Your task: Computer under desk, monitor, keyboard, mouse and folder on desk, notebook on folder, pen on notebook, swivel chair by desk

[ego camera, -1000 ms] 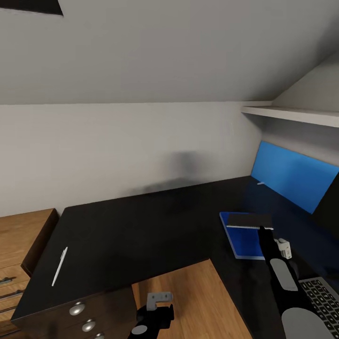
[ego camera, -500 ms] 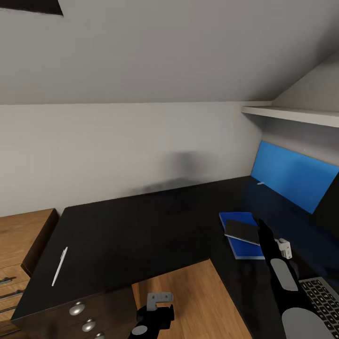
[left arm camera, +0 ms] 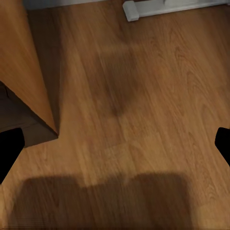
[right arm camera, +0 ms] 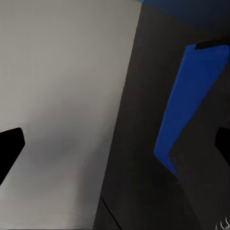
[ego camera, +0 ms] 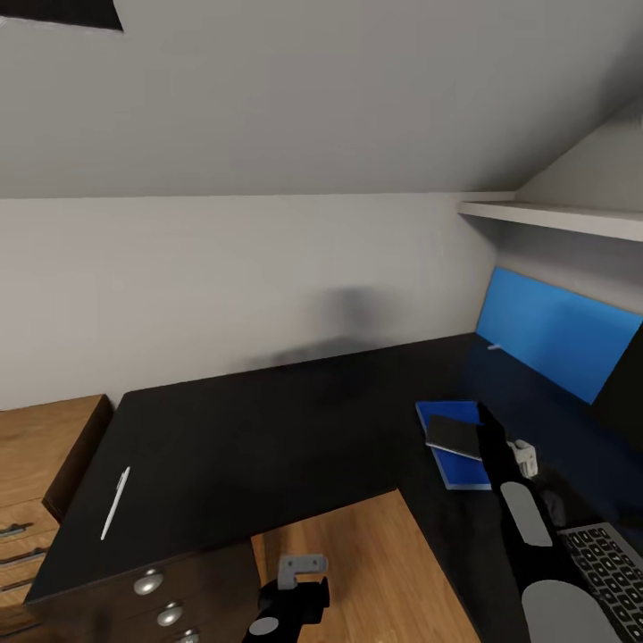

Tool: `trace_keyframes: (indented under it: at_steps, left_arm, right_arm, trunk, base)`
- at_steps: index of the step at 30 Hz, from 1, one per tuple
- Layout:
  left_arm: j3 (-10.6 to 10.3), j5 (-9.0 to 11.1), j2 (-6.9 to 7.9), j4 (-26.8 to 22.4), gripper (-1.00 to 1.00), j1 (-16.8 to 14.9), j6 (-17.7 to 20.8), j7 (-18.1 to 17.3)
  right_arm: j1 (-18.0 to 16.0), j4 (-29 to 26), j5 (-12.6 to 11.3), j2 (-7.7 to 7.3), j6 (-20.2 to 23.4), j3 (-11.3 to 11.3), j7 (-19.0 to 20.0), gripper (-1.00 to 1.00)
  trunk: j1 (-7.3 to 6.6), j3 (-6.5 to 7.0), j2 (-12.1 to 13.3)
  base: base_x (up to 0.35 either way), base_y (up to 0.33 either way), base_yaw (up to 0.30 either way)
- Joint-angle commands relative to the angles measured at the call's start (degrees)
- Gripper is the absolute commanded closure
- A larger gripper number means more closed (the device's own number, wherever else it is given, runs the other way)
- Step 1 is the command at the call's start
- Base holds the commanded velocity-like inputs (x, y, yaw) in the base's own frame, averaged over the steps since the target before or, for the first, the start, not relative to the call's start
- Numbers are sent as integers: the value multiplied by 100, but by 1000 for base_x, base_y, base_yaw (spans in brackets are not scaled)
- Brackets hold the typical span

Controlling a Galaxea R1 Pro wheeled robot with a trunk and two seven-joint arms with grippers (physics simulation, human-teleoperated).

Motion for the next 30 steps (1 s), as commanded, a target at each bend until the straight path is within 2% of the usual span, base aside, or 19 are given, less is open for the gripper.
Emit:
trace_keyframes:
  at_steps: [1,6,10,14,16,18,21,22,23,24,25,30]
  left_arm:
    - [-13,4,4,-9,-100,-8,27,35]
    - [9,8,8,86,-100,-8,23,41]
    - [4,-14,10,215,-100,-8,-6,76]
    - [-6,8,14,388,-100,-11,-20,87]
    - [-12,25,18,689,-100,-10,-47,83]
    - [-26,33,5,1249,-100,-9,-77,57]
    - [-53,65,-40,1950,-100,-8,-110,-7]
    - [-60,117,-80,2277,-100,-8,-171,-107]
    - [-66,240,-125,2698,-100,-8,-364,-373]
    - [-68,287,-136,2819,-100,-8,-446,-492]
    - [-69,381,-152,3041,-100,-8,-602,-756]
    - [-74,530,-183,3551,-100,-10,-860,-1540]
  right_arm:
    - [-4,-25,-61,43,7,11,30,-100]
    - [-4,-111,-67,290,16,74,10,-100]
    - [-4,-127,-50,382,1,90,-57,-100]
    - [-4,-130,-25,406,-4,183,-232,-100]
    - [-4,-131,10,414,-5,415,-431,-100]
    - [-4,-132,47,416,-17,743,-673,-100]
    - [-4,-132,114,418,-32,1074,-903,-100]
    - [-4,-129,173,418,-40,1237,-991,-100]
    - [-4,-126,271,418,-57,1447,-1084,-100]
    - [-2,-125,297,418,-61,1499,-1103,-100]
    - [0,-131,335,418,-66,1574,-1117,-100]
    - [9,-161,380,419,-62,1687,-1117,-100]
  trunk:
    - [-2,-6,-4]
    - [-2,-3,-4]
    - [-2,10,-4]
    - [-2,23,-4]
    - [-2,25,-4]
    - [-2,27,-4]
    - [-2,28,-4]
    - [-2,28,-4]
    - [-2,28,-4]
    - [-2,27,-4]
    - [-2,27,-4]
    - [-2,26,-4]
  base:
    - [-180,72,0]
    - [-252,108,40]
    - [-291,128,179]
    - [-298,131,241]
    - [-264,94,257]
    - [-143,44,267]
    - [-64,20,275]
    - [-29,9,280]
    - [-15,5,282]
    - [-10,3,227]
    - [-8,2,182]
    - [-4,1,92]
